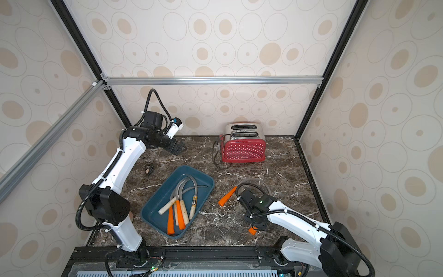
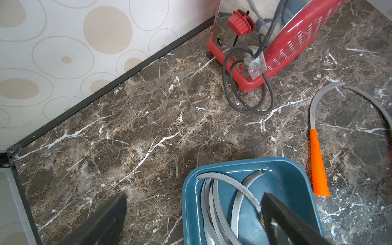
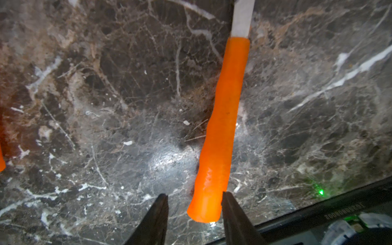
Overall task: Put small sickles into storage boxes
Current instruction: Pick up the sickle at the center of the board.
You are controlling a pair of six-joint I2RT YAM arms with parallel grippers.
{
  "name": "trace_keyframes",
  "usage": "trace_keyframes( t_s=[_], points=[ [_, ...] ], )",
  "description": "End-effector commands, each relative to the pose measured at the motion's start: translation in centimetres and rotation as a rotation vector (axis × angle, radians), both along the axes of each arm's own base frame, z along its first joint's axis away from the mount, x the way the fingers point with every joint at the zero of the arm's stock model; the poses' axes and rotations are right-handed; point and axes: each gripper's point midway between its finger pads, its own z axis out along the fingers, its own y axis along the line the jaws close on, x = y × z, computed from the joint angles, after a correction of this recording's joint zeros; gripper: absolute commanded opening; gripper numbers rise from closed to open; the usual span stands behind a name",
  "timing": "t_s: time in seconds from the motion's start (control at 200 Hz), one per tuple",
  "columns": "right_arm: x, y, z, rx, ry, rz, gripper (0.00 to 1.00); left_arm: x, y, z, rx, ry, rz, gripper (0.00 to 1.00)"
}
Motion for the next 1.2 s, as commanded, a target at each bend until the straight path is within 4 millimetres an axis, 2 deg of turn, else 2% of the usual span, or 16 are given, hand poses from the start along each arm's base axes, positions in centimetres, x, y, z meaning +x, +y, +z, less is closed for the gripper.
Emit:
trace_keyframes(
  t_s=[0.0,0.376,0.651,1.192],
  points=[
    [-0.6,-0.6,-1.1,-0.008,0.030,-0.064,0.47,-0.1,-0.4,-0.6,-0.008,0.020,-0.026,0.99],
    [-1.4,-1.3,-2.4,0.016,0.059,-0.106,0.49,0.1,-0.6,-0.4,-0.022,0.016,-0.022,0.99],
    [-1.2,-1.2,-3.4,0.021,0.070,-0.110,0.49,0.3,-0.7,0.1,-0.032,0.007,-0.017,0.99],
    [-1.4,-2.0,-4.9,-0.002,0.098,-0.113,0.38,0.1,-0.6,-0.5,-0.028,0.019,-0.015,0.99]
  ],
)
